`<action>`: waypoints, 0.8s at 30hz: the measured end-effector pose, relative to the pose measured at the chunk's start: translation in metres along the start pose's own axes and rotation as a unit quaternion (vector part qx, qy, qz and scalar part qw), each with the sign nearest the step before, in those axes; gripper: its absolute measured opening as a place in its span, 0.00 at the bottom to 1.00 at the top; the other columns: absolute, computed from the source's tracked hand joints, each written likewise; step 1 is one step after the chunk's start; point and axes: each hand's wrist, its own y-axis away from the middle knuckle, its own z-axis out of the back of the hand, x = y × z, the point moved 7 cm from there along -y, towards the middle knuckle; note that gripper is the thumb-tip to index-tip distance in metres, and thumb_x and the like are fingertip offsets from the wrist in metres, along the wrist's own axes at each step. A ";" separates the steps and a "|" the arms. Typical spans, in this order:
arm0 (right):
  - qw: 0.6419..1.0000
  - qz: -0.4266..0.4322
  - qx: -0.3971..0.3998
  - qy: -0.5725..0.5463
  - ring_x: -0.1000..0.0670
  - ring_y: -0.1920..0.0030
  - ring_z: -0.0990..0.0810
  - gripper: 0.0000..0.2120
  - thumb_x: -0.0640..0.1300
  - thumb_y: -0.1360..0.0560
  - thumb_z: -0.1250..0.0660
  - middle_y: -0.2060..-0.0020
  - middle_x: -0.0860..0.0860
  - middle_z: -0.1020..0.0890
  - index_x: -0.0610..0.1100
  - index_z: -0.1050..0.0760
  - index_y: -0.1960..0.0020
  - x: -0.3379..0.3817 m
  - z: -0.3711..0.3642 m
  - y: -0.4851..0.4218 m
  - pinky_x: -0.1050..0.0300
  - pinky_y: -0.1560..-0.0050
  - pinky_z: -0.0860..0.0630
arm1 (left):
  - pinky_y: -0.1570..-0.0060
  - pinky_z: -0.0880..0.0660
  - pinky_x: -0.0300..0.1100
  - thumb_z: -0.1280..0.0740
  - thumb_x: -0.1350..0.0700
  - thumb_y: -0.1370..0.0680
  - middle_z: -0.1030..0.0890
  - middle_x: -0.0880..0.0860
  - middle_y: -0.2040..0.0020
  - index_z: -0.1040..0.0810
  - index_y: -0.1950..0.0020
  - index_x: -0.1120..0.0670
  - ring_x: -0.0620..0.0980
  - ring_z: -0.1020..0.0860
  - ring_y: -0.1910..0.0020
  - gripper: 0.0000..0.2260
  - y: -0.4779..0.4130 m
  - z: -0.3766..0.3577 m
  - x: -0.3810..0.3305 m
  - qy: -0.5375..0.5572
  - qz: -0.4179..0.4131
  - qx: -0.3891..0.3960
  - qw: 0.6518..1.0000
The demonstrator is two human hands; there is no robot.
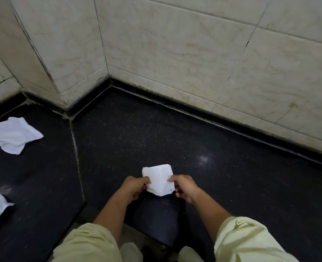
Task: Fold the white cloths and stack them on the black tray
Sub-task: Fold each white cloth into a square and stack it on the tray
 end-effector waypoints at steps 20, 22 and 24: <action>0.915 0.041 0.049 -0.399 0.38 0.47 0.19 0.22 0.36 0.29 0.39 0.42 0.36 0.20 0.34 0.25 0.37 -0.054 0.098 0.072 0.47 0.51 0.20 | 0.44 0.24 0.54 0.36 0.68 0.33 0.20 0.56 0.41 0.26 0.38 0.48 0.60 0.23 0.40 0.26 0.047 -0.145 -0.036 -0.063 -0.083 0.292 0.951; 0.912 0.062 0.018 -0.406 0.37 0.45 0.20 0.21 0.34 0.30 0.38 0.42 0.37 0.20 0.37 0.26 0.36 -0.066 0.133 0.085 0.44 0.50 0.21 | 0.45 0.23 0.54 0.37 0.70 0.30 0.20 0.56 0.42 0.26 0.38 0.47 0.59 0.21 0.42 0.26 0.061 -0.177 -0.036 -0.091 -0.096 0.313 0.941; 0.906 0.088 -0.011 -0.413 0.39 0.47 0.19 0.18 0.33 0.29 0.38 0.46 0.40 0.18 0.40 0.26 0.40 -0.084 0.177 0.104 0.45 0.55 0.20 | 0.47 0.22 0.53 0.35 0.69 0.29 0.18 0.55 0.43 0.25 0.39 0.47 0.57 0.19 0.45 0.24 0.080 -0.218 -0.029 -0.113 -0.104 0.338 0.929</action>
